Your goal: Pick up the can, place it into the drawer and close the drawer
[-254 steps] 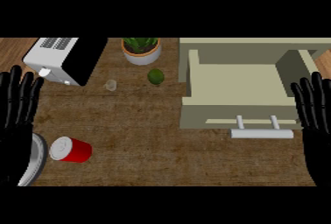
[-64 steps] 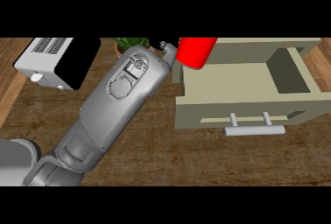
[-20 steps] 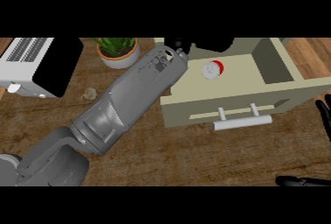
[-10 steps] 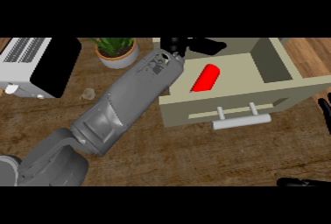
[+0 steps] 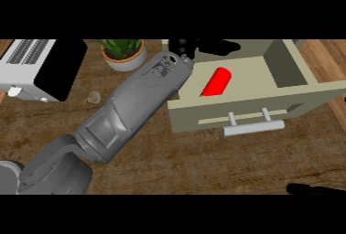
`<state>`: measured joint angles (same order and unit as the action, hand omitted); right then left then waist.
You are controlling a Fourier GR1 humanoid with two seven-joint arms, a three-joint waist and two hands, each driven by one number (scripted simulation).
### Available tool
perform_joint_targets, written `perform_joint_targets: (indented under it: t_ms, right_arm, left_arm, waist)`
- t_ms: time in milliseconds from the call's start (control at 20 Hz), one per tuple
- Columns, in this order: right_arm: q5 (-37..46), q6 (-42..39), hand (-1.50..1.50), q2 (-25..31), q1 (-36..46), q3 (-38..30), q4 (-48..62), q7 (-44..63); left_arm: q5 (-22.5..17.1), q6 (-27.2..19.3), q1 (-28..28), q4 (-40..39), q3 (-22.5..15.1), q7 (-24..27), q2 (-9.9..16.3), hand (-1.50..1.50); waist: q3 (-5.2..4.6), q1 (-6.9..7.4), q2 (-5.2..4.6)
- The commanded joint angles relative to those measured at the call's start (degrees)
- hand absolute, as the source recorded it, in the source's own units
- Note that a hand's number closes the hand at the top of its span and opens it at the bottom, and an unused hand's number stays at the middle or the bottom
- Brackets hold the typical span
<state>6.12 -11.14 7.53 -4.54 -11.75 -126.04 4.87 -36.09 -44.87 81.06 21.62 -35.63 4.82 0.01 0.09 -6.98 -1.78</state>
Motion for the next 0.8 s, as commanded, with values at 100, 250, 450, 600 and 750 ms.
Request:
perform_joint_targets:
  t_ms: [100, 250, 450, 600, 750]
  right_arm:
    - [8.2, 0.1, -1.5, 1.4, -0.3, 3.1, -0.4, -4.7]
    - [13.0, 0.2, -1.5, 2.5, -1.4, 5.0, -3.2, -4.8]
    - [22.7, 1.1, -1.5, 5.6, 2.8, 7.7, 0.0, -3.3]
    - [31.2, 3.2, -1.5, 6.8, 3.8, 10.1, 3.6, -5.3]
    - [36.2, 3.2, -1.5, 8.3, 5.3, 11.8, 5.8, -4.3]
  left_arm:
    - [-3.1, -0.2, 0.4, 1.4, 1.2, 1.9, 0.0, -1.5]
    - [-4.6, -1.1, -0.9, 2.5, 1.8, 4.3, 0.0, -1.5]
    - [-5.1, -3.2, 1.2, 2.7, 1.3, 3.8, 0.0, -1.5]
    - [-5.2, -3.0, 2.4, 3.4, 1.4, 2.8, 0.0, -1.5]
    - [-4.7, -3.2, 4.5, 2.0, 1.4, 0.6, 0.0, -1.5]
  waist:
    - [0.01, 1.38, 0.24]
    - [-0.03, 1.55, 0.5]
    - [-0.07, 3.15, 0.57]
    - [-0.07, 4.67, 0.89]
    - [-0.07, 5.14, 1.15]
